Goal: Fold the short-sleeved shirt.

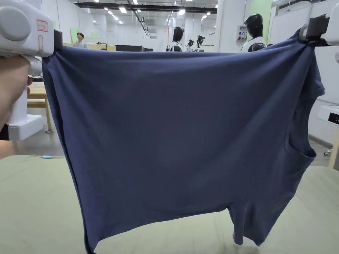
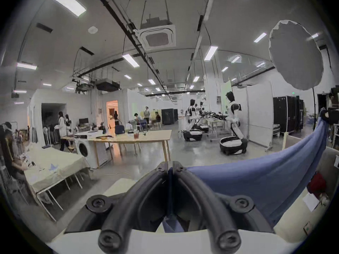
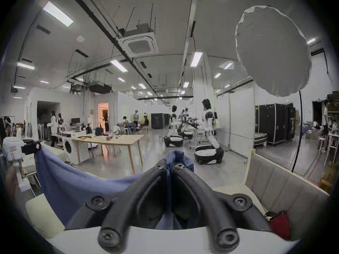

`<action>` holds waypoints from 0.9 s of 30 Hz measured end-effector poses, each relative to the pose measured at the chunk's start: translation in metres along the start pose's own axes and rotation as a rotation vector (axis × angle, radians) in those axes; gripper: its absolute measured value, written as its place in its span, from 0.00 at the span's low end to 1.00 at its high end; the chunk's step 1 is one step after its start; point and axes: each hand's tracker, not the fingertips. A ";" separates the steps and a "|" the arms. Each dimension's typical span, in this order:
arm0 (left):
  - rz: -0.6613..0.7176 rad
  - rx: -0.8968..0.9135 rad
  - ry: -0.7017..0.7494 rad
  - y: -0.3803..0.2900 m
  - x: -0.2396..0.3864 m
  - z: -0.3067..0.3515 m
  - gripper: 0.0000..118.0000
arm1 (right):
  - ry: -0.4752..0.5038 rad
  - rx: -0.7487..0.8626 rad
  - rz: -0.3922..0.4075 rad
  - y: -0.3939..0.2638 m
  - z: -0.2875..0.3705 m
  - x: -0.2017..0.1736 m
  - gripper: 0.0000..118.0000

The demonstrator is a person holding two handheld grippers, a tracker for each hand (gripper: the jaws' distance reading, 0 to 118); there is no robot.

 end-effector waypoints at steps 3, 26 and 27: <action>-0.002 -0.018 -0.013 -0.019 0.001 -0.008 0.00 | -0.009 -0.028 -0.012 -0.026 -0.011 0.002 0.04; -0.099 -0.308 -0.188 -0.283 0.036 0.232 0.00 | -0.011 -0.375 0.093 -0.324 0.248 0.027 0.04; -0.104 -0.347 -0.184 -0.301 0.037 0.248 0.00 | -0.014 -0.429 0.107 -0.346 0.261 0.026 0.04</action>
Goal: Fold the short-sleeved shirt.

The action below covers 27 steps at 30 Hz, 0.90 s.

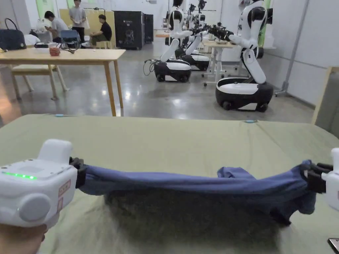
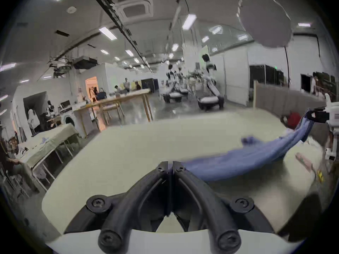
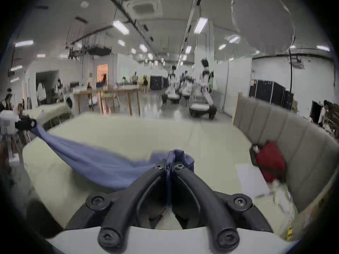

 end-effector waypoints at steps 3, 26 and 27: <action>0.009 -0.191 -0.041 -0.085 0.016 0.019 0.00 | -0.005 -0.168 -0.048 -0.085 -0.005 -0.002 0.04; 0.046 -0.230 0.083 -0.205 0.044 0.072 0.00 | 0.062 -0.046 -0.056 -0.143 0.097 -0.082 0.00; 0.044 -0.237 0.042 -0.209 0.043 0.072 0.00 | 0.075 -0.066 -0.078 -0.145 0.094 -0.082 0.00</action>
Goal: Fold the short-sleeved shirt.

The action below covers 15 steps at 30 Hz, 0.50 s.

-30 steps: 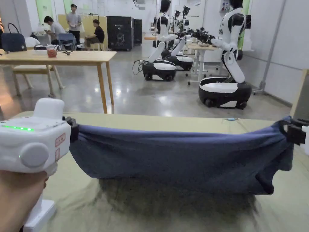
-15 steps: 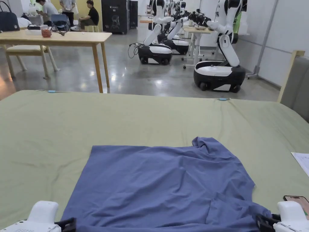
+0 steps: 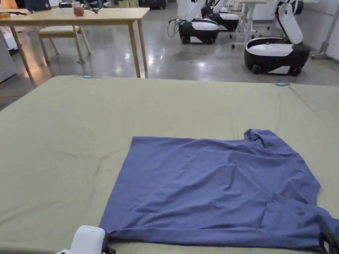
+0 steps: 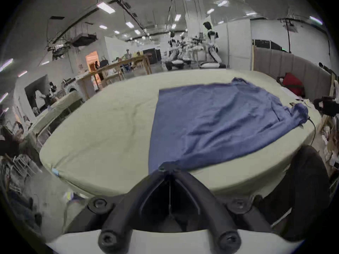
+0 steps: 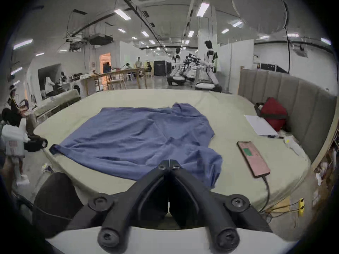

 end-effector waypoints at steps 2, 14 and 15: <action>0.046 -0.015 -0.012 -0.009 -0.006 -0.001 0.00 | -0.018 0.006 -0.011 -0.001 -0.004 0.000 0.00; 0.081 -0.049 0.002 -0.009 -0.028 -0.022 0.92 | -0.073 -0.037 -0.024 0.005 -0.004 0.022 0.00; 0.085 -0.056 -0.003 -0.009 -0.027 -0.025 0.92 | -0.079 -0.046 -0.024 0.003 -0.004 0.024 0.00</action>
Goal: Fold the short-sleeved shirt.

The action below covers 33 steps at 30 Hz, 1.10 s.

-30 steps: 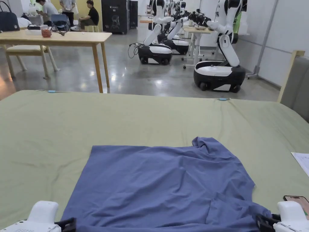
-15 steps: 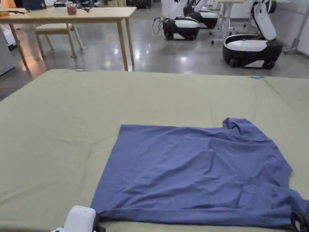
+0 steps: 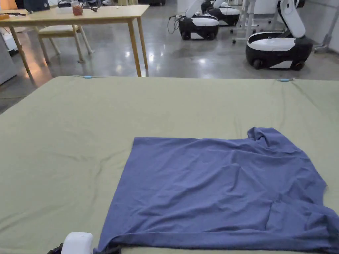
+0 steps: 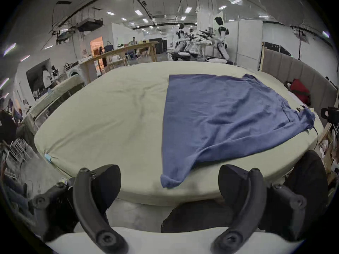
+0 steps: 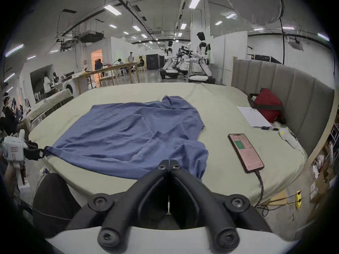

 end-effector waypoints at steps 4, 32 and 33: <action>-0.050 -0.040 -0.006 0.002 -0.001 -0.021 0.82 | -0.029 -0.051 -0.018 -0.006 -0.006 0.017 0.00; -0.163 0.032 -0.024 0.170 0.028 -0.043 0.02 | 0.052 0.054 -0.094 0.142 -0.108 0.054 0.03; -0.159 0.031 -0.025 0.184 0.029 -0.055 0.02 | 0.020 0.048 -0.067 0.151 -0.121 0.051 0.03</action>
